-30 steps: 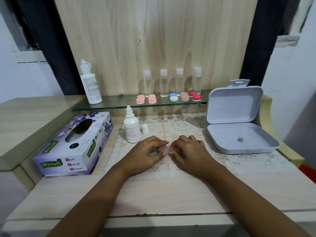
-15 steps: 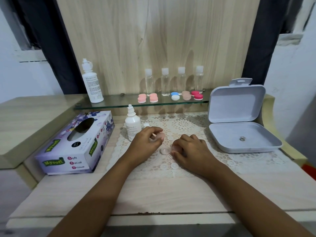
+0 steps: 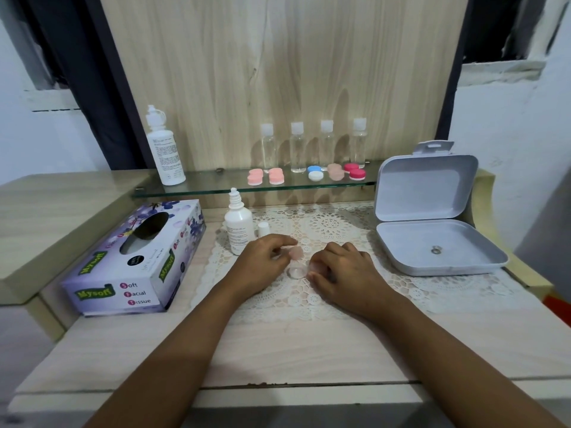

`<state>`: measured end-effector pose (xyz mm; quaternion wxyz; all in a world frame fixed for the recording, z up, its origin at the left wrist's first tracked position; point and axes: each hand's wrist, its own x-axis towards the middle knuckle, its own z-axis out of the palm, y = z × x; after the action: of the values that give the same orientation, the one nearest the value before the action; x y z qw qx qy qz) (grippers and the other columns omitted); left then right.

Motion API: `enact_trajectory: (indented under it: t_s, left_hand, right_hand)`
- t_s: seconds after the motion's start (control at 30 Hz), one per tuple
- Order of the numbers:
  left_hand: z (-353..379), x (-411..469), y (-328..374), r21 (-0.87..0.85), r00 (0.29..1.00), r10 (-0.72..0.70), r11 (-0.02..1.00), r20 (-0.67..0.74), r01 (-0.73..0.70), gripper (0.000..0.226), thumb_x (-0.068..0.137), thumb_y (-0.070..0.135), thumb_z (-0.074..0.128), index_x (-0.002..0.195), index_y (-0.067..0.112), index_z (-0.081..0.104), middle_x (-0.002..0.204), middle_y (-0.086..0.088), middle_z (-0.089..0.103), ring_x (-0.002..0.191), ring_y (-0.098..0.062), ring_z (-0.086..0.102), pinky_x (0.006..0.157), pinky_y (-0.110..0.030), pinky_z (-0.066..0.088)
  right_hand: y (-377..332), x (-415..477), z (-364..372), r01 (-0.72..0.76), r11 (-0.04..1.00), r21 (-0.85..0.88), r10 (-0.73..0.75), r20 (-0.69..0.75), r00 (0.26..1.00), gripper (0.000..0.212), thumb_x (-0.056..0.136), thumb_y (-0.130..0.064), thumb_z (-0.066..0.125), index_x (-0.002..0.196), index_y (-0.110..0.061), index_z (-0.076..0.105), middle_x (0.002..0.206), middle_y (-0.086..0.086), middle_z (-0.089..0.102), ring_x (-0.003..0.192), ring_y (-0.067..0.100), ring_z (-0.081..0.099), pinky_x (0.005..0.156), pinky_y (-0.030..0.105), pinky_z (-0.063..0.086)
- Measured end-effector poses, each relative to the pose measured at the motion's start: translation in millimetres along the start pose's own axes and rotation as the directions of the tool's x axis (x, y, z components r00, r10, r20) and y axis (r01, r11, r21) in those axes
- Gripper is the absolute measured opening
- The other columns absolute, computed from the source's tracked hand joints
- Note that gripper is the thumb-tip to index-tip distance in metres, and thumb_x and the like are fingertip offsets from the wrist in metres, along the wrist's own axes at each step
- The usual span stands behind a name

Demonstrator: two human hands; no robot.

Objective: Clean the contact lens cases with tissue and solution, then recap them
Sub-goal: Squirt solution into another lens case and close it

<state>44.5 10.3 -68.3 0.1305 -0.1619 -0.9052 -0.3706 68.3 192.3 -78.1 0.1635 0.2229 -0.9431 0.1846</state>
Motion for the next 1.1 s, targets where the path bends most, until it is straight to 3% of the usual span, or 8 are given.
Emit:
enact_trajectory:
  t_s: [0.13,0.27,0.4,0.5,0.67,0.83,0.97,1.1]
  left_hand:
    - [-8,-10,5,0.008,0.999,0.030,1.000,-0.037,-0.030,0.017,0.091,0.023,0.058,0.104,0.021,0.067,0.099,0.012,0.061,0.087,0.004,0.054,0.072,-0.003,0.037]
    - [-8,-20,7,0.068,0.990,0.034,0.997,0.137,-0.044,0.035,0.079,0.046,0.067,0.105,0.023,0.067,0.098,0.011,0.059,0.092,0.000,0.055,0.078,-0.014,0.043]
    - [-6,-19,6,0.093,0.988,0.055,0.993,0.142,-0.069,0.031,0.078,0.040,0.071,0.101,0.020,0.068,0.094,0.007,0.060,0.090,-0.006,0.056,0.082,-0.025,0.046]
    - [-5,-20,5,0.079,0.990,0.067,0.994,0.126,-0.077,0.029,0.078,0.040,0.071,0.099,0.020,0.069,0.094,0.009,0.060,0.089,-0.004,0.056,0.080,-0.022,0.046]
    - [-3,-20,4,0.022,0.993,0.056,0.998,0.103,-0.059,0.025,0.076,0.035,0.075,0.093,0.018,0.069,0.093,0.009,0.062,0.088,-0.004,0.058,0.080,-0.018,0.046]
    - [-2,-19,3,-0.052,0.994,0.038,0.998,0.105,-0.033,0.022,0.075,0.027,0.076,0.094,0.016,0.070,0.093,0.009,0.063,0.090,-0.004,0.060,0.085,-0.019,0.048]
    - [-2,-20,4,-0.046,0.994,0.046,0.998,0.096,-0.041,0.022,0.076,0.025,0.076,0.095,0.015,0.070,0.093,0.009,0.064,0.091,-0.005,0.061,0.083,-0.016,0.047]
    - [-2,-20,3,-0.056,0.995,0.039,0.998,0.096,-0.034,0.021,0.076,0.025,0.076,0.094,0.016,0.070,0.092,0.008,0.064,0.089,-0.005,0.061,0.084,-0.019,0.048]
  right_hand:
    - [1,0,1,-0.006,1.000,0.013,0.006,-0.008,1.000,0.036,0.084,-0.050,0.039,0.105,-0.027,0.057,0.097,-0.012,0.048,0.090,0.009,0.032,0.077,0.029,0.023]
    - [0,0,1,-0.019,1.000,0.015,0.020,-0.017,1.000,0.042,0.081,-0.055,0.038,0.107,-0.028,0.057,0.099,-0.012,0.049,0.092,0.009,0.034,0.077,0.029,0.023]
    - [-1,-1,0,-0.028,0.999,0.041,0.028,-0.016,0.999,0.039,0.084,-0.052,0.047,0.114,-0.027,0.056,0.106,-0.010,0.052,0.104,0.014,0.041,0.079,0.028,0.023]
    - [-1,-2,-2,-0.058,0.994,0.092,0.058,-0.006,0.998,0.042,0.086,-0.046,0.055,0.122,-0.024,0.051,0.112,-0.008,0.053,0.107,0.013,0.041,0.082,0.027,0.023]
    - [0,1,-4,-0.103,0.986,0.131,0.102,0.017,0.995,0.035,0.082,-0.051,0.059,0.102,-0.023,0.058,0.093,-0.012,0.049,0.093,0.007,0.036,0.081,0.027,0.026]
    - [-1,2,-5,-0.078,0.982,0.170,0.076,0.024,0.997,0.027,0.083,-0.044,0.061,0.100,-0.023,0.062,0.089,-0.015,0.047,0.093,0.006,0.037,0.083,0.030,0.029]
    - [0,1,-8,-0.045,0.982,0.184,0.037,0.043,0.998,0.025,0.086,-0.037,0.060,0.107,-0.024,0.062,0.092,-0.014,0.045,0.095,0.007,0.035,0.085,0.032,0.030]
    - [0,0,-8,-0.068,0.982,0.179,0.047,0.115,0.992,0.040,0.087,-0.043,0.048,0.123,-0.029,0.057,0.101,-0.010,0.039,0.103,0.009,0.032,0.088,0.029,0.023]
